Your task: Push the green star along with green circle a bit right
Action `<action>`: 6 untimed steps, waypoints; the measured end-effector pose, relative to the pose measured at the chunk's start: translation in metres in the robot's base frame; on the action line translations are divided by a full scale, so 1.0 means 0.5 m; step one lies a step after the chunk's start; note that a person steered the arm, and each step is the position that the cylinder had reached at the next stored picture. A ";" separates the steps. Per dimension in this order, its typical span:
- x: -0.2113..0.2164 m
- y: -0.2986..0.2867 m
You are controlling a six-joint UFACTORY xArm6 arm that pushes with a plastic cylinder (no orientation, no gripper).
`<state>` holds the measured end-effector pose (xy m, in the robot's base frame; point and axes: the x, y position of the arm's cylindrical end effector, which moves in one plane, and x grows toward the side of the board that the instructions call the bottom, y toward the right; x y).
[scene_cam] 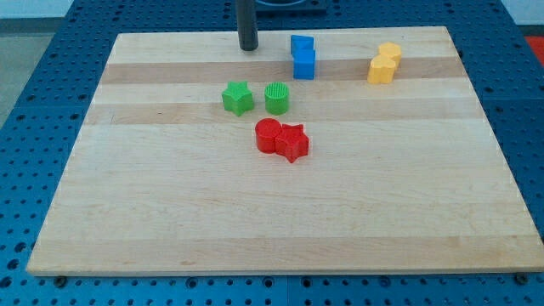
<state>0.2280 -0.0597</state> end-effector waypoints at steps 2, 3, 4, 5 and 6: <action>0.002 0.000; 0.002 0.000; 0.003 0.000; 0.003 0.000; 0.002 -0.002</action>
<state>0.2290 -0.0606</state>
